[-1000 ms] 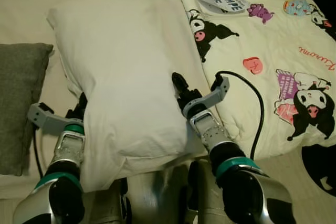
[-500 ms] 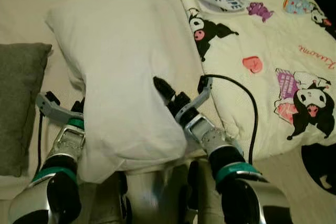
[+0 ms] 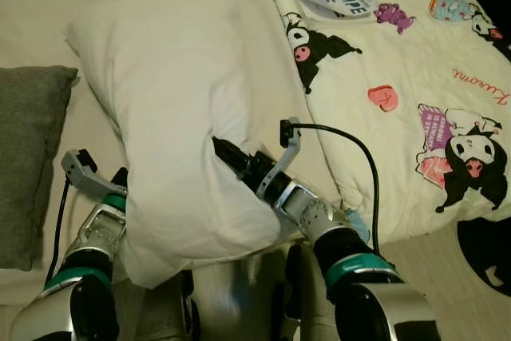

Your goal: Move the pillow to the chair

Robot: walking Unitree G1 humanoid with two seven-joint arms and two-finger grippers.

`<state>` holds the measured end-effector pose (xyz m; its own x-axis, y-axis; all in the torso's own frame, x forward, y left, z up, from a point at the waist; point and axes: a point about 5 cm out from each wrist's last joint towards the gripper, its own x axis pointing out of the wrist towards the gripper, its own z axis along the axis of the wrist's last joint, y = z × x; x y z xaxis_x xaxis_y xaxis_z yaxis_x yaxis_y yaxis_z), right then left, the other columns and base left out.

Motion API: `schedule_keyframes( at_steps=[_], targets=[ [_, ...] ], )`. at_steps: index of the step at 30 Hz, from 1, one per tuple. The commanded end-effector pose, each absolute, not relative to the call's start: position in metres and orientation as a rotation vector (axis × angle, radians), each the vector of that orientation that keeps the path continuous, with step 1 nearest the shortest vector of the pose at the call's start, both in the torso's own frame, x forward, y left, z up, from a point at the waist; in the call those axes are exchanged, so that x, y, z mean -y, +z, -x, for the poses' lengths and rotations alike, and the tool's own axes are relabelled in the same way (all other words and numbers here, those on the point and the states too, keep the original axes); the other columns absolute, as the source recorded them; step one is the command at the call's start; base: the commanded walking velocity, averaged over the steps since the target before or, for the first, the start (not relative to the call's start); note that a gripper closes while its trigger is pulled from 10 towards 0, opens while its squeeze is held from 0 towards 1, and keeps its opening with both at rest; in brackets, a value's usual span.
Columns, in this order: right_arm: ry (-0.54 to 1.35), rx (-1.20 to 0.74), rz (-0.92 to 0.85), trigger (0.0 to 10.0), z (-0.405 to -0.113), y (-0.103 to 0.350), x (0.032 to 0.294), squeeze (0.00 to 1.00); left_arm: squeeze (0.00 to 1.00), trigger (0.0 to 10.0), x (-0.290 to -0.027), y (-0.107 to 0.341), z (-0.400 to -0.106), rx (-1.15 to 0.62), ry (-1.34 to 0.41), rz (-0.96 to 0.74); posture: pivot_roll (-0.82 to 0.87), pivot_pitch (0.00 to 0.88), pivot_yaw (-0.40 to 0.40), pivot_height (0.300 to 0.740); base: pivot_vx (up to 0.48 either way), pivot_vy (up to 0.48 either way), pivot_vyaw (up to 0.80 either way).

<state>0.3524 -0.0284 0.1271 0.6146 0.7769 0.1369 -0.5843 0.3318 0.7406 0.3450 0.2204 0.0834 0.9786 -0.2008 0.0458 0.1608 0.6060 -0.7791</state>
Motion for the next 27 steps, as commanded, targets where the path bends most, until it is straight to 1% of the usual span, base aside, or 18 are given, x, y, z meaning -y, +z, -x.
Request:
schedule_keyframes(
  at_steps=[1,16,27],
  targets=[
    [1.083,-0.403,-0.924,0.0,-0.3157,0.1194,-0.0457,0.00,0.00,0.0,-0.1977,0.0657,-0.3367,-0.159,-0.308,0.905,0.00,0.245,-0.004,0.595,0.000,0.000,0.00],
    [1.083,-0.374,-0.890,0.0,-0.3190,0.1260,-0.0493,0.00,0.00,0.0,-0.2047,0.0740,-0.3385,-0.130,-0.345,0.914,0.04,0.219,0.005,0.595,0.000,0.000,0.00],
    [1.063,-0.383,-0.889,0.0,-0.3203,0.1261,-0.0499,0.00,0.00,0.0,-0.2035,0.0718,-0.3362,-0.143,-0.363,0.907,0.05,0.216,0.004,0.595,0.000,0.000,0.00]
  ],
)
